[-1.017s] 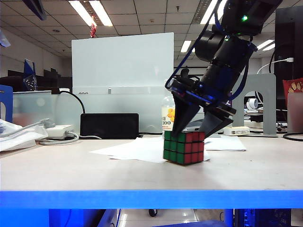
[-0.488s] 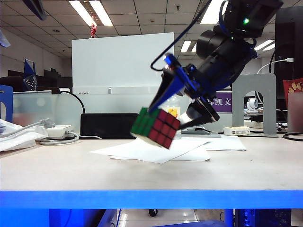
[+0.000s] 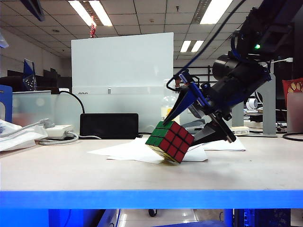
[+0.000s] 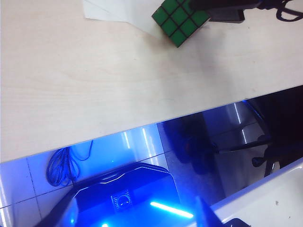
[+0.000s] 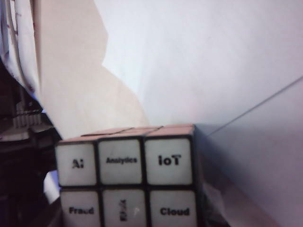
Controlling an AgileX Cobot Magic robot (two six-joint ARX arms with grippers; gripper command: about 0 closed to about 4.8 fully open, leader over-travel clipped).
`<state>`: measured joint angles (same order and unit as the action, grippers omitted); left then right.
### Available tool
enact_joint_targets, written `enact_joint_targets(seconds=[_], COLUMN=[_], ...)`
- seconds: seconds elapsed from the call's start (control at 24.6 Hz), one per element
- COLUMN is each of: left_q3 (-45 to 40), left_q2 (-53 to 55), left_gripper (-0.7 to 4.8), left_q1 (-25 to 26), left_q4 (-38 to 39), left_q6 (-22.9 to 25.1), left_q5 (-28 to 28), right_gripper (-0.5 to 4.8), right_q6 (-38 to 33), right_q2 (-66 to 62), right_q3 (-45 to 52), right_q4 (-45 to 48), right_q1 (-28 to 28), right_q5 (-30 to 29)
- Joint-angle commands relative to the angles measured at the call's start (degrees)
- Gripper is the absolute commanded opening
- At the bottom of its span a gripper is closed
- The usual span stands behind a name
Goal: Rotate the Rubik's Cube so that the bottom side is facing up.
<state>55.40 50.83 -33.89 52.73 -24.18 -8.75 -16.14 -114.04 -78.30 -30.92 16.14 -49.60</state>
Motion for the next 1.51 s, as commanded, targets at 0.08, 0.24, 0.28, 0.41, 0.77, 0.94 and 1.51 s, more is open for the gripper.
enact_joint_targets(seconds=[0.08, 0.24, 0.28, 0.41, 0.77, 0.94, 1.51], left_q3=[0.13, 0.13, 0.13, 0.13, 0.13, 0.13, 0.13], left_q2=[-0.09, -0.09, -0.09, -0.09, -0.09, -0.09, -0.09], left_gripper=[3.28, 3.28, 3.28, 3.28, 3.28, 3.28, 3.43], left_q1=[0.00, 0.00, 0.00, 0.00, 0.00, 0.00, 0.00], left_q4=[-0.04, -0.04, -0.04, 0.02, 0.74, 1.46, -5.68], left_q6=[0.17, 0.17, 0.17, 0.20, 0.17, 0.24, 5.75], left_q5=[0.17, 0.17, 0.15, 0.15, 0.15, 0.15, 7.02], right_gripper=[2.82, 3.84, 4.00, 4.04, 4.79, 4.79, 4.79], right_q6=[-0.74, -1.31, -1.01, -0.26, 8.87, 13.07, 13.42], right_q2=[-0.13, -0.15, -0.15, -0.15, 0.02, 0.09, 8.70], right_q3=[0.15, 0.15, 0.15, 0.15, -0.96, -4.07, -13.29], right_q4=[2.58, 2.47, 2.49, 3.26, 3.41, 2.73, 6.05], right_q1=[0.22, 0.20, 0.20, 0.20, 0.20, 0.15, 0.13], right_q5=[-4.46, 2.12, 3.04, 3.74, 17.86, 22.82, 31.02])
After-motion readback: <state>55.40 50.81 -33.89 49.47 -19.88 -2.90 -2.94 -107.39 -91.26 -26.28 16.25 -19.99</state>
